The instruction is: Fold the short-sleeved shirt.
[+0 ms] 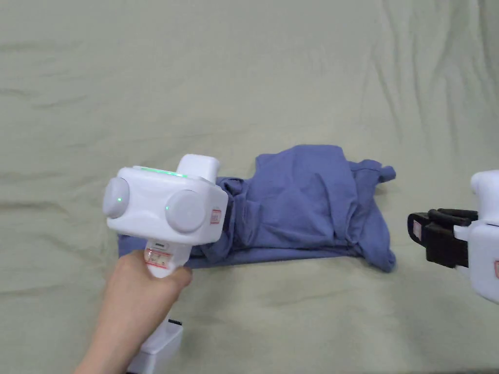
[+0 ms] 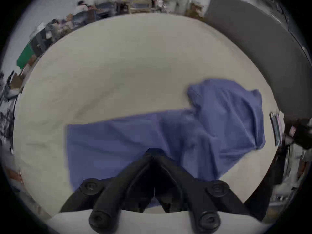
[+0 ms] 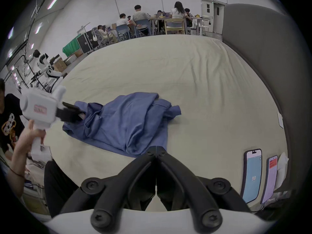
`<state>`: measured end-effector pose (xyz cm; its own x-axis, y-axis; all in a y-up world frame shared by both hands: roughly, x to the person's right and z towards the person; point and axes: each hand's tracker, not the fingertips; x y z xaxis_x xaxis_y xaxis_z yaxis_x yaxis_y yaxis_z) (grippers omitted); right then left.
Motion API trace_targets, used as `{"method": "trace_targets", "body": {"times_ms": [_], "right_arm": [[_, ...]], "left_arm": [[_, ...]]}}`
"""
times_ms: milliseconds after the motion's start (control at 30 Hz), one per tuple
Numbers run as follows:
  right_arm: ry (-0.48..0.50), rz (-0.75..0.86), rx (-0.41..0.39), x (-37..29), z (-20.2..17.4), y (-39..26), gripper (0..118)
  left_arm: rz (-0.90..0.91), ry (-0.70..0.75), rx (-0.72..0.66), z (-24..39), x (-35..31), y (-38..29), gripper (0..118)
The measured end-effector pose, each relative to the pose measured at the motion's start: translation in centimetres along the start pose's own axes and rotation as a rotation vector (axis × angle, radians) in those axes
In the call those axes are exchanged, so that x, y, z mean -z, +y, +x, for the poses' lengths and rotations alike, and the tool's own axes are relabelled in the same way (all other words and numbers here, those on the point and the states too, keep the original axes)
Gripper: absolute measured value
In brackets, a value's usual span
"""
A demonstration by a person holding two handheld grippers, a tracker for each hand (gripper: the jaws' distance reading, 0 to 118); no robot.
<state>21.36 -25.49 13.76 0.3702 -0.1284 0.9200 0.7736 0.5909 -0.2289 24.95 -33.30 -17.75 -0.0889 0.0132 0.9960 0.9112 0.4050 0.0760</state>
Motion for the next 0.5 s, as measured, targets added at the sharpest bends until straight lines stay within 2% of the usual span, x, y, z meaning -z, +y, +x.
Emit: {"method": "trace_targets", "body": {"times_ms": [100,133,167,300,367,500], "right_arm": [[0.003,-0.007,0.015,0.1,0.2,-0.4,2],[0.005,-0.007,0.017,0.2,0.3,-0.5,2],[0.008,-0.007,0.019,0.4,0.4,-0.6,2],[0.037,0.000,0.017,0.5,0.0,-0.1,2],[0.045,0.023,0.008,0.0,-0.3,0.4,2],[0.060,0.065,-0.003,-1.1,-0.7,1.4,2]], "left_arm": [[0.032,0.165,0.150,3.5,0.1,0.2,0],[0.026,0.170,0.173,4.0,0.0,0.5,0],[0.023,0.150,0.171,4.4,-0.3,0.8,0],[0.079,-0.077,0.118,4.8,-3.6,1.8,0],[0.138,-0.057,0.114,4.3,-6.7,1.5,0],[0.284,-0.001,0.023,0.7,-13.9,0.0,0]]}}
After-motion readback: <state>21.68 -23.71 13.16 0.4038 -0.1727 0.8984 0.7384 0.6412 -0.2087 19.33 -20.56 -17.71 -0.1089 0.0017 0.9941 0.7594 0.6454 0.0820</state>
